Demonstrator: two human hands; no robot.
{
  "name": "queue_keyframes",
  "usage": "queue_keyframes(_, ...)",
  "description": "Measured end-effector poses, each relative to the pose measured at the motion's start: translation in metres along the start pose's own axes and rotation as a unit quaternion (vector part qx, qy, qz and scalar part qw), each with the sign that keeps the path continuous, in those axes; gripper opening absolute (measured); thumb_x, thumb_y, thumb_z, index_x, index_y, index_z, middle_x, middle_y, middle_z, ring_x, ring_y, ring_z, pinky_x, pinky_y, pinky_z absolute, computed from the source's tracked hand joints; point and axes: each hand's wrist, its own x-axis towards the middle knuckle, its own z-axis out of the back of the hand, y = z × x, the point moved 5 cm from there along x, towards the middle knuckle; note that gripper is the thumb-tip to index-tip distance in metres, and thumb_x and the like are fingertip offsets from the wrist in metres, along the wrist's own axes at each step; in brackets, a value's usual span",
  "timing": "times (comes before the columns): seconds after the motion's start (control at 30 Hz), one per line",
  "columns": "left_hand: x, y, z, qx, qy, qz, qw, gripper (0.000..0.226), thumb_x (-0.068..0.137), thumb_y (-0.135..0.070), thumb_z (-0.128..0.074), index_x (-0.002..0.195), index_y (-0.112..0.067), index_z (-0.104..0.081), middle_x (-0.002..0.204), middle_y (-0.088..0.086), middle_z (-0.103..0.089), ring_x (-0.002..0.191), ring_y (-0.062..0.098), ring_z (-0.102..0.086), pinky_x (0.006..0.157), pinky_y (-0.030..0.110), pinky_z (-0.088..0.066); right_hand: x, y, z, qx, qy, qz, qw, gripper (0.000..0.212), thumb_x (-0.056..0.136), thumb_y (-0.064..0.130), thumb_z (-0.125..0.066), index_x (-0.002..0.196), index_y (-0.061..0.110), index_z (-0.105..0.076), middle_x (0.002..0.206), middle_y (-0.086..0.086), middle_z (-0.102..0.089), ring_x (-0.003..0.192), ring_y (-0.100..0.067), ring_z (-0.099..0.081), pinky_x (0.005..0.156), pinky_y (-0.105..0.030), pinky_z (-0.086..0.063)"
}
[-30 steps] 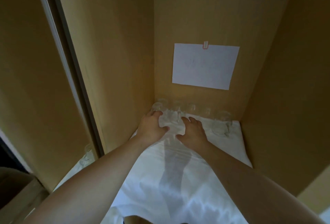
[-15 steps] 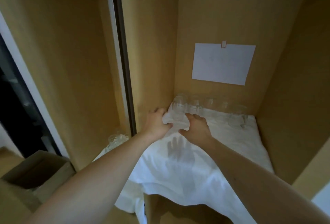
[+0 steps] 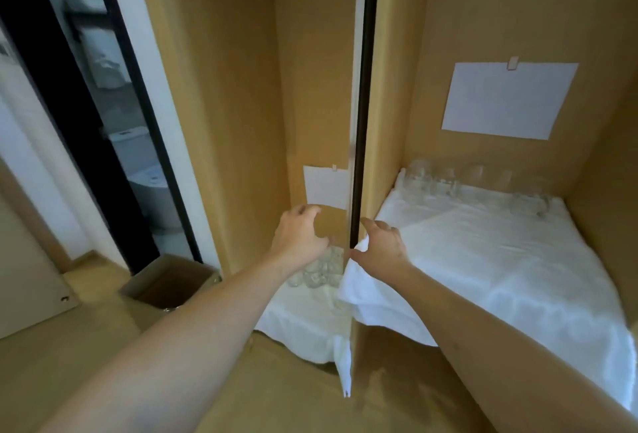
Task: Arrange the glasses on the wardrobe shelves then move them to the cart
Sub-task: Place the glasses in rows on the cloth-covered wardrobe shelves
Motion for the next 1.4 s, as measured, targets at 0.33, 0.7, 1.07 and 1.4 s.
queue_keyframes(0.33,-0.057,0.099,0.014,0.005,0.054,0.070,0.996,0.068,0.086,-0.047,-0.074,0.145,-0.023,-0.048,0.146,0.004,-0.048,0.134,0.030,-0.043,0.110,0.042,-0.041,-0.040,0.064,-0.092,0.016,0.066,-0.014,0.998,0.078,0.087,0.051,-0.067,0.153,0.026,-0.034,0.147,-0.007,-0.049,0.133,-0.033,-0.043,0.106,-0.041,-0.042)
queue_keyframes(0.7,-0.038,0.164,0.003,0.000,0.049,0.126,0.991,0.070,0.089,-0.046,-0.072,0.149,-0.026,-0.044,0.147,0.000,-0.049,0.135,0.027,-0.044,0.106,0.037,-0.040,-0.002,0.081,-0.168,0.005,0.129,-0.014,0.992,0.077,0.089,0.050,-0.067,0.154,0.029,-0.033,0.151,-0.004,-0.044,0.135,-0.029,-0.042,0.102,-0.038,-0.046)
queue_keyframes(1.07,0.051,0.217,-0.043,0.007,0.094,0.175,0.980,0.073,0.089,-0.047,-0.072,0.151,-0.022,-0.042,0.152,0.003,-0.045,0.137,0.026,-0.043,0.101,0.030,-0.038,0.092,0.064,-0.228,0.019,0.173,-0.056,0.983,0.080,0.088,0.052,-0.068,0.155,0.028,-0.031,0.150,-0.004,-0.045,0.139,-0.029,-0.038,0.104,-0.038,-0.044)
queue_keyframes(1.4,0.111,0.263,-0.072,0.013,0.130,0.230,0.964,0.072,0.089,-0.048,-0.071,0.149,-0.022,-0.043,0.149,0.004,-0.047,0.133,0.027,-0.046,0.106,0.038,-0.044,0.165,0.051,-0.261,0.033,0.215,-0.076,0.973,0.081,0.088,0.053,-0.068,0.155,0.025,-0.031,0.150,-0.007,-0.045,0.139,-0.029,-0.042,0.109,-0.037,-0.043)
